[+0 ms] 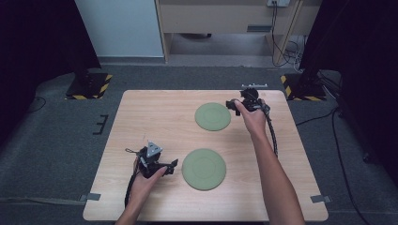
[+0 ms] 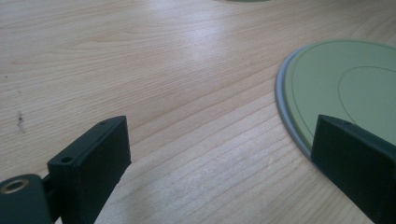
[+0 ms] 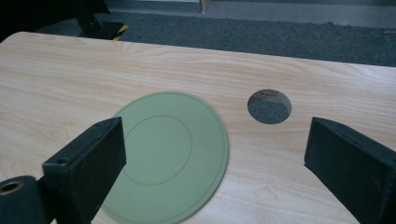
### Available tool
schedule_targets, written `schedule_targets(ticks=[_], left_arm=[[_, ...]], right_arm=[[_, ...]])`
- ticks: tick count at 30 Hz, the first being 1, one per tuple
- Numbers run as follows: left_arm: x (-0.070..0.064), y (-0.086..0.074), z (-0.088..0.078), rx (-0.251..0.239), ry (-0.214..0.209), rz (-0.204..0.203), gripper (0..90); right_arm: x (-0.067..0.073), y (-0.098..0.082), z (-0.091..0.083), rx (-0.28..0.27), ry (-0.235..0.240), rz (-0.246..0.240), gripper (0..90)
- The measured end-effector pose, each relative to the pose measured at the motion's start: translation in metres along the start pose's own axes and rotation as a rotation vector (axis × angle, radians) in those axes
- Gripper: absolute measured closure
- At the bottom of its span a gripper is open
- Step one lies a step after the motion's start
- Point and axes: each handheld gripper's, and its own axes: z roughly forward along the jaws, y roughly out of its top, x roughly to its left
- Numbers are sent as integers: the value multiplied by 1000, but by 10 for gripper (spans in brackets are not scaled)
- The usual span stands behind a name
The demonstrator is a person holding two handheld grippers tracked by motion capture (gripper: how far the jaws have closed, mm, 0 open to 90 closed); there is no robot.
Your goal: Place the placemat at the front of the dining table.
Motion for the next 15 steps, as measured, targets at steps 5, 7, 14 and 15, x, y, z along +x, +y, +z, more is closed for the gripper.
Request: schedule_targets(ticks=[5, 7, 14, 15], left_arm=[[4, 2, -6, -8, 9, 1, 39], [5, 2, -8, -14, 12, 0, 39], [10, 1, -12, -9, 25, -2, 37], [10, 1, -12, -11, 25, -8, 38]], right_arm=[[2, -7, -18, -5, 10, -29, 56], [2, -13, -29, -10, 7, -41, 57], [-4, -27, -47, -17, 5, -46, 55], [-5, -29, -50, -20, 6, -46, 54]])
